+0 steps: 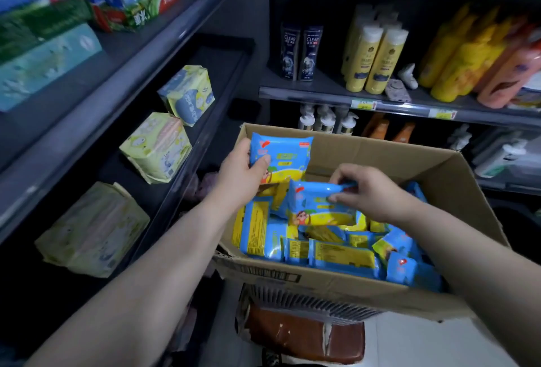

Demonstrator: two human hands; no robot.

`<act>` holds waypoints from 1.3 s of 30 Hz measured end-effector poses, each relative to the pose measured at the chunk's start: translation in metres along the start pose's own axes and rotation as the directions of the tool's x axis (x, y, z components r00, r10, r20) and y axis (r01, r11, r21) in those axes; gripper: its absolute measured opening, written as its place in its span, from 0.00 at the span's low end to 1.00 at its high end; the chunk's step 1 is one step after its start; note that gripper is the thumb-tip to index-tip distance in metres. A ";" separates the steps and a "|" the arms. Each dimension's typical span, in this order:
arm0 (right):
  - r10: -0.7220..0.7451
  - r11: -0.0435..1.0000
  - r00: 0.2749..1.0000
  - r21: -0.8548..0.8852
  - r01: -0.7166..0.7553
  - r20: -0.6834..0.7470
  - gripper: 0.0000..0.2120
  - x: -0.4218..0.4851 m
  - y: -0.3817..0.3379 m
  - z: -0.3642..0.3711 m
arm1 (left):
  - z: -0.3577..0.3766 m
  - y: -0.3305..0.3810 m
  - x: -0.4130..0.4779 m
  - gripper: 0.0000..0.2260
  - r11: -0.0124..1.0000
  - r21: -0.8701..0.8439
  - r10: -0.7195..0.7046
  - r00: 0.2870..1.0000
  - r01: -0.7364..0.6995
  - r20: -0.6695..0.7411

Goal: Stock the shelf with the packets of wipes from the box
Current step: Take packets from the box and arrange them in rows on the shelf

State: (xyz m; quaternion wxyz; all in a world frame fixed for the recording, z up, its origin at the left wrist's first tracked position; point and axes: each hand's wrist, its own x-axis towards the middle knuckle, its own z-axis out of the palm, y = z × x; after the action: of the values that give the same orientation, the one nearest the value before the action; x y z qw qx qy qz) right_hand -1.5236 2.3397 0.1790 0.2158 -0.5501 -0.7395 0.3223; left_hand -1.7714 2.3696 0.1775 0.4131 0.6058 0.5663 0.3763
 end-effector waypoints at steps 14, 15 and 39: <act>-0.147 0.917 0.984 0.359 0.172 -0.096 0.07 -0.072 -0.071 -0.057 | 0.015 0.078 -0.135 0.15 0.885 -0.453 -0.092 0.994 0.109 0.059; -0.168 0.920 0.982 0.343 0.188 -0.086 0.07 -0.078 -0.075 -0.056 | 0.014 0.082 -0.148 0.15 0.883 -0.456 -0.097 0.994 0.112 0.056; -0.688 0.718 0.678 0.385 0.580 0.259 0.03 -0.147 -0.345 0.120 | -0.175 0.063 -0.467 0.08 0.927 -0.353 -0.191 0.648 -0.128 -0.738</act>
State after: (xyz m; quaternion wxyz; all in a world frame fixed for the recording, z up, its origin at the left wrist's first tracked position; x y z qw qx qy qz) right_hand -1.7925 2.1064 0.3463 0.2386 -0.1469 -0.8606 0.4252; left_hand -1.9443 1.9154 0.3068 0.2511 0.2912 0.6151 0.6883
